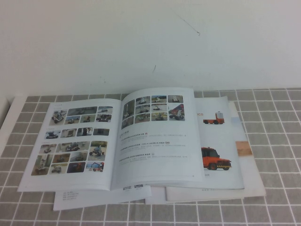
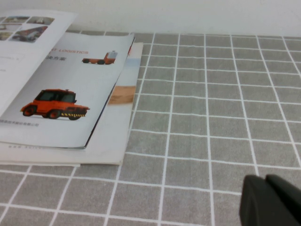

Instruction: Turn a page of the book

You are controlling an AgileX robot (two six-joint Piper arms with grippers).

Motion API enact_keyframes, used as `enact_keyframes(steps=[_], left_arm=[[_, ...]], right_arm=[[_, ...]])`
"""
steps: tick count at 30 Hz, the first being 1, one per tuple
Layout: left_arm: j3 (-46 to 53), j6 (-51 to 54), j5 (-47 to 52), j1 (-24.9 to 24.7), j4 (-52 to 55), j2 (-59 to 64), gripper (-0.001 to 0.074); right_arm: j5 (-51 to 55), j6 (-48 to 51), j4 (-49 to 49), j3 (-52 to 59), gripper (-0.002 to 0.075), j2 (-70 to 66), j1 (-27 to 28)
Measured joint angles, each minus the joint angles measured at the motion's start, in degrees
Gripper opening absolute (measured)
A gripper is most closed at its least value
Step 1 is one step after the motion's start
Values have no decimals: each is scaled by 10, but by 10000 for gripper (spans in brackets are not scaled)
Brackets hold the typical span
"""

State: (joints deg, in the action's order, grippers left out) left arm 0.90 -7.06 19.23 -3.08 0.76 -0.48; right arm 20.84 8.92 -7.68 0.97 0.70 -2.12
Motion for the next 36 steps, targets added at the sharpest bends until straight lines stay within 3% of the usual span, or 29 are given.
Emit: enact_keyframes(steps=[36], left_arm=[[0,1,0,0,0,0,-4]], right_arm=[[-31,38,0,6,-3,0,0]])
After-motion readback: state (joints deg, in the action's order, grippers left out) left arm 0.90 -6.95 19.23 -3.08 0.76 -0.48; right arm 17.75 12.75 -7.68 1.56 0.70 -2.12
